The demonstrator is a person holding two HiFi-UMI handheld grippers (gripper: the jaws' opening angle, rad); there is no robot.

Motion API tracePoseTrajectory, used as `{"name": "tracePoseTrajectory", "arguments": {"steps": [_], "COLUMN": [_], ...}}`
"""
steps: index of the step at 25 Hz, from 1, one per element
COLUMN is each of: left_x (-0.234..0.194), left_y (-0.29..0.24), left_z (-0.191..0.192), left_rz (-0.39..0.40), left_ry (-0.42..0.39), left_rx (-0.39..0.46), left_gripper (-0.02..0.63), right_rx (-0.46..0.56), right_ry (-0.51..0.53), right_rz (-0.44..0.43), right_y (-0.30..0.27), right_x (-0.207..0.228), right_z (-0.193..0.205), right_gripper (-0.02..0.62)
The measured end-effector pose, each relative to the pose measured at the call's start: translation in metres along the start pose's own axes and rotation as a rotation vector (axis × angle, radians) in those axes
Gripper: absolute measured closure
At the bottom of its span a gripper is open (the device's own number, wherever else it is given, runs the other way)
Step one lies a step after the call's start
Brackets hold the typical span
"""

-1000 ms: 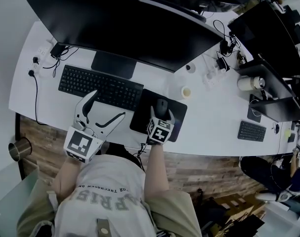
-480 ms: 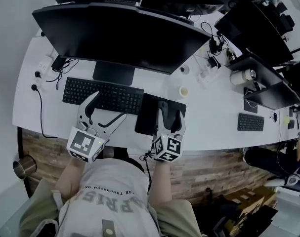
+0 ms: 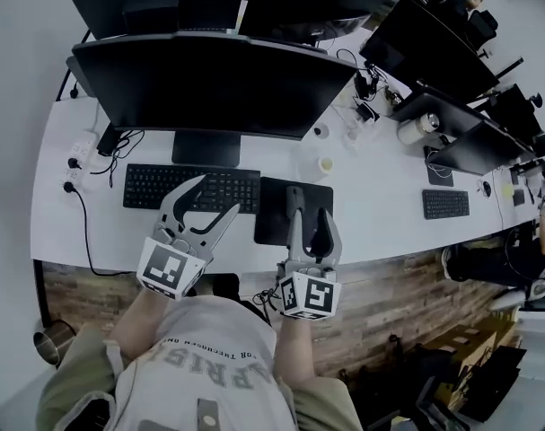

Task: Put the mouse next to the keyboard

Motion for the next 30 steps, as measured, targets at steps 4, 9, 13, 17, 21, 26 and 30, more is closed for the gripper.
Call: {"name": "tracePoseTrajectory", "arguments": {"steps": [4,9,13,17,21,26,30], "left_x": [0.0,-0.004,-0.004,-0.001,0.002,0.003,0.004], "left_y": [0.007,0.016,0.02,0.02,0.02,0.019,0.018], "left_z": [-0.016,-0.025,-0.028,-0.03,-0.032,-0.032,-0.034], "left_rz": [0.007,-0.016,-0.019,-0.01,-0.014,-0.016,-0.021], "left_ry": [-0.018,-0.012,-0.003,-0.008,-0.006,-0.011,-0.016], "left_rx": [0.064,0.092,0.105,0.118,0.122,0.121,0.13], "left_gripper": [0.445,0.565,0.595,0.595,0.595,0.595,0.595], "right_rx": [0.034,0.058,0.074,0.093,0.117,0.131,0.138], "right_ry": [0.038,0.085,0.101,0.102,0.09,0.103,0.133], "right_rz": [0.006,0.014,0.029,0.037,0.028,0.039,0.053], "right_y": [0.007,0.012,0.019,0.024,0.025,0.023,0.022], "right_x": [-0.019,-0.033,-0.039,-0.039,-0.038,-0.036,-0.037], "right_z": [-0.018,-0.033,-0.04,-0.048,-0.054,-0.056,-0.061], "right_gripper": [0.51,0.588,0.594,0.594,0.594,0.594,0.595]}}
Point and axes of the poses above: the fingertips, and each gripper's own axes: y backward along the fingers, x to its right, z out of its underside, the point moved 8 cm from there along y, backward along the fingers, and after that the axes turned 13 degrees about x, right-handed, at the moved point
